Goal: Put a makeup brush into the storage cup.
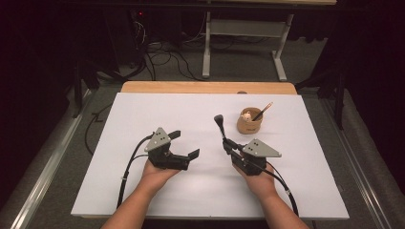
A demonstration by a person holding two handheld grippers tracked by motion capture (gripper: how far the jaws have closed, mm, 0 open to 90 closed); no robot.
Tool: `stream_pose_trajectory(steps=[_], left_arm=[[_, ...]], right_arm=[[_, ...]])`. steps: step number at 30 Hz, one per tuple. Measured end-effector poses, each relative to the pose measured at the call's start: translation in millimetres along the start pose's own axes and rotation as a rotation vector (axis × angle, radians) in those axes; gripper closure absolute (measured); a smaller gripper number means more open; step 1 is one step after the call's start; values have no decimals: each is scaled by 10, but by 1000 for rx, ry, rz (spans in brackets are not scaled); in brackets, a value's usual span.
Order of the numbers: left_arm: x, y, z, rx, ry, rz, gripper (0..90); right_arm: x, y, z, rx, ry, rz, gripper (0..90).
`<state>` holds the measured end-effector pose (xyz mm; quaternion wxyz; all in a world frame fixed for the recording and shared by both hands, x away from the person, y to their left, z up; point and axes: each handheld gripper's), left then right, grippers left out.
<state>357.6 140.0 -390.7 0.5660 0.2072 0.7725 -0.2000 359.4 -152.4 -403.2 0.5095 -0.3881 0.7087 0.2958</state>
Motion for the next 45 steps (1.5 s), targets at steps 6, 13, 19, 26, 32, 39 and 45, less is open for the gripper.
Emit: stream_pose_trajectory(steps=[6,13,19,26,32,39,45], left_arm=[[-9,-31,-9,11,-3,-6,17],[-33,-32,-23,11,-11,-31,19],[-44,-32,-37,18,-17,-46,27],[-50,-33,-23,14,-18,-48,34],[-51,-23,-24,11,-19,-51,40],[-55,-32,-34,15,-19,-57,50],[-55,-57,-35,27,-25,-58,72]], right_arm=[[15,47,21,-12,-2,2,818],[23,115,64,-32,-6,-9,818],[14,180,116,-48,-19,-19,818],[-23,185,162,-55,-26,-12,818],[-87,156,251,-89,-37,-16,818],[-46,243,278,-117,-3,-30,818],[-6,281,281,-130,17,-36,817]])
Point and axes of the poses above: each handheld gripper's, and its own axes: z roughly forward along the jaws, x roughly out of its underside, y roughly to its left, and after that the axes turned 15 degrees about -x, right-handed
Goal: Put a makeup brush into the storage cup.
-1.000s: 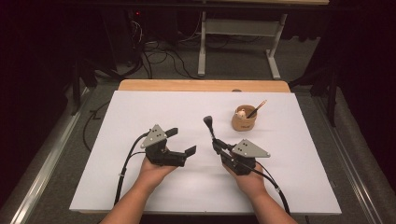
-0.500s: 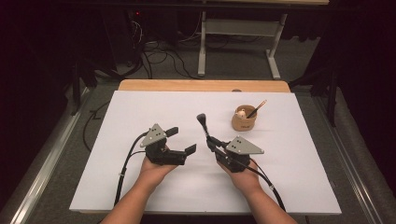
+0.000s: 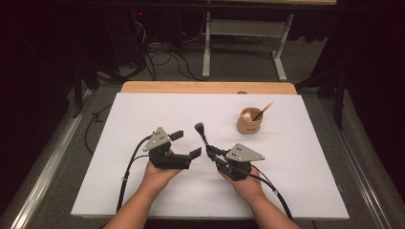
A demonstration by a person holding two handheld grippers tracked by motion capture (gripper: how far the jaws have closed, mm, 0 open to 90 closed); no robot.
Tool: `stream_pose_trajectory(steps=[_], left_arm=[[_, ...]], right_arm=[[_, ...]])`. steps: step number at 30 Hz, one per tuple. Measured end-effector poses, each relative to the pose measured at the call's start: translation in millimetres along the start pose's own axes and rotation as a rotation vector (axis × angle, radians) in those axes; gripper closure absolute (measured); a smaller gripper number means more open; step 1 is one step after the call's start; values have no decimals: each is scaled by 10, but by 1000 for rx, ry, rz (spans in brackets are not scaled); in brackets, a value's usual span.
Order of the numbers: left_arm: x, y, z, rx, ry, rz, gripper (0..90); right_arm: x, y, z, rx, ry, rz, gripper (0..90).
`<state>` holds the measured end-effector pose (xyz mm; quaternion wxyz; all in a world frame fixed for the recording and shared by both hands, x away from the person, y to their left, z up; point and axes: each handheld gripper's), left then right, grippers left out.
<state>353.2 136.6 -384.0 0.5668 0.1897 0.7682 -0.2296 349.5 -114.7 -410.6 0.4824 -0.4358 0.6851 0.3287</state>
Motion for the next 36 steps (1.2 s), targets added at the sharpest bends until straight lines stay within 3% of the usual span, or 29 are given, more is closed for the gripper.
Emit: stream_pose_trajectory(steps=[19,36], left_arm=[[-10,-8,0,26,-5,-41,233],[25,3,52,76,2,-70,491]], right_arm=[[25,52,49,-37,7,7,818],[28,67,53,-45,7,-14,817]])
Point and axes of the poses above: each handheld gripper's, and its own axes: z roughly forward along the jaws, x roughly out of its underside, y roughly to its left, and after that the axes turned 15 degrees about -x, right-handed
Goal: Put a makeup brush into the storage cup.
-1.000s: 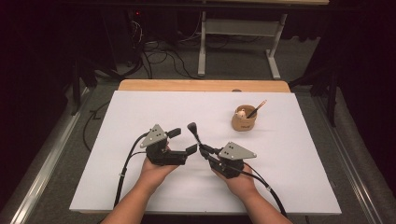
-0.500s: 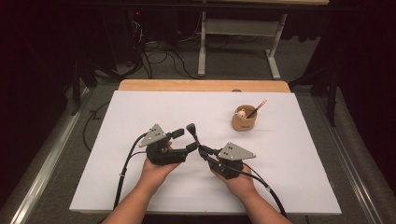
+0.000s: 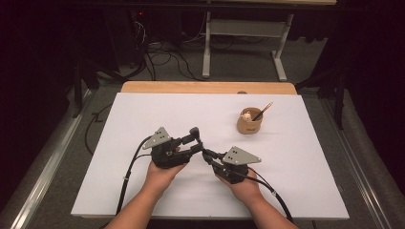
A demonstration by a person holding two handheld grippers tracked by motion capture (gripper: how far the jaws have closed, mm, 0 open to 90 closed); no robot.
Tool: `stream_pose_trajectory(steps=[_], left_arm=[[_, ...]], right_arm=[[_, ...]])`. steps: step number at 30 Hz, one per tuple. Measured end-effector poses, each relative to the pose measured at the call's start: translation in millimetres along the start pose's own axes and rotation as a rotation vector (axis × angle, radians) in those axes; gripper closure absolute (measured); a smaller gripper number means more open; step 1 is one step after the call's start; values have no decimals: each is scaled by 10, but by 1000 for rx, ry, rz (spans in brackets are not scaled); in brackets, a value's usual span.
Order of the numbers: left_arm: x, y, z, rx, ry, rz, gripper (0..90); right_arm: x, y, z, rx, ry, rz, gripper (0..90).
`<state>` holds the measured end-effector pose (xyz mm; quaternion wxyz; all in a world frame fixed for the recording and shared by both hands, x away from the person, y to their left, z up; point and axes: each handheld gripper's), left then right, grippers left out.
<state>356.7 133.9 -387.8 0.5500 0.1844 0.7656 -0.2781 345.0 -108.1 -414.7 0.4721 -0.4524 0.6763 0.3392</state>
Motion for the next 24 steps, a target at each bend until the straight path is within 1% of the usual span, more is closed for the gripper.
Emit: stream_pose_trajectory(steps=[7,10,12,13,15,21,22,24], left_arm=[[3,-1,0,14,0,1,545],[4,4,5,31,1,-10,578],[6,8,7,35,1,-16,593],[7,11,8,37,1,-20,602],[10,16,8,41,-1,-28,621],[12,23,5,46,2,-24,671],[13,26,5,49,4,-22,679],[12,27,6,51,4,-23,688]], right_arm=[[9,4,6,-4,7,3,818],[7,4,11,-10,-2,-9,817],[7,10,9,-10,-2,-3,817],[7,6,11,-10,-1,-10,817],[8,7,11,-8,3,-8,817],[7,13,14,-9,2,-9,817],[8,16,14,-6,3,-3,817],[9,12,17,-7,4,-8,817]])
Point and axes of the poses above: each handheld gripper's, and its own axes: z roughly forward along the jaws, x roughly out of its underside, y roughly to its left, and after that the axes turned 15 degrees about -x, right-handed
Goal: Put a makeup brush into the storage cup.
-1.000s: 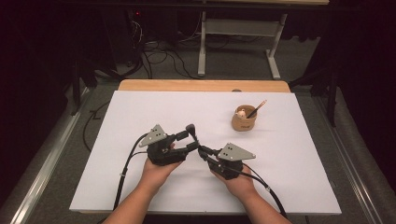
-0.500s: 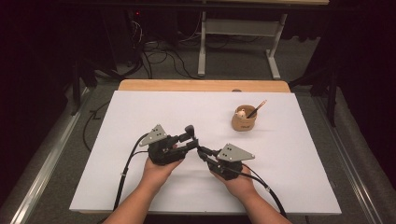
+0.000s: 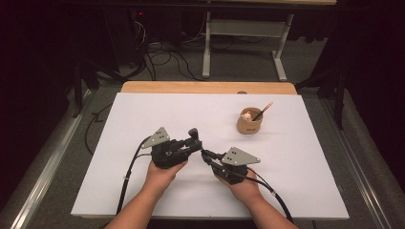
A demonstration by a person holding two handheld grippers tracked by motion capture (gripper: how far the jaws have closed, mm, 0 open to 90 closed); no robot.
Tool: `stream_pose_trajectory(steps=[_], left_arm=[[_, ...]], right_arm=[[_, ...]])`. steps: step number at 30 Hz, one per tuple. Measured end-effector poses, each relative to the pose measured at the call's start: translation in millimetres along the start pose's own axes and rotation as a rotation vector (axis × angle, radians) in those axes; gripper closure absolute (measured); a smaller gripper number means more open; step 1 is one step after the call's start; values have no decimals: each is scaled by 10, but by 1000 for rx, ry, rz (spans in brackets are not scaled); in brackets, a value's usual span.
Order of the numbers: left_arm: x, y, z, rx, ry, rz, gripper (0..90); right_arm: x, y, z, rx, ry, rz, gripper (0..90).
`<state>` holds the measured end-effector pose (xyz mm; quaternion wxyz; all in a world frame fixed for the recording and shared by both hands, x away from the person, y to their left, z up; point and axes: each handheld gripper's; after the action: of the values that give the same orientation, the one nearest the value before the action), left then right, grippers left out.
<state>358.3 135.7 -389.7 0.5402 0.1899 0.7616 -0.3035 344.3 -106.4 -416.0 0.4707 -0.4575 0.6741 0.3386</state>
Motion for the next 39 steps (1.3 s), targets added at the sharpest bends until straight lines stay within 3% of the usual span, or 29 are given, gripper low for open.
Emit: stream_pose_trajectory(steps=[11,26,39], left_arm=[[-3,0,-9,15,-7,2,755],[-4,-9,-14,32,-14,3,777],[-2,-74,-6,2,4,62,779]], right_arm=[[3,5,9,-2,3,-7,817],[0,15,12,4,0,-1,812],[-15,25,27,6,9,-5,697]])
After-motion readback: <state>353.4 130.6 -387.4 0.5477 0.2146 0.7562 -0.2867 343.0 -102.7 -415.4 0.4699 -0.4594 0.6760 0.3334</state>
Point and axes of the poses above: each handheld gripper's, and its own axes: z roughly forward along the jaws, x roughly out of its underside, y roughly to its left, and after that the axes turned 15 degrees about -x, right-handed
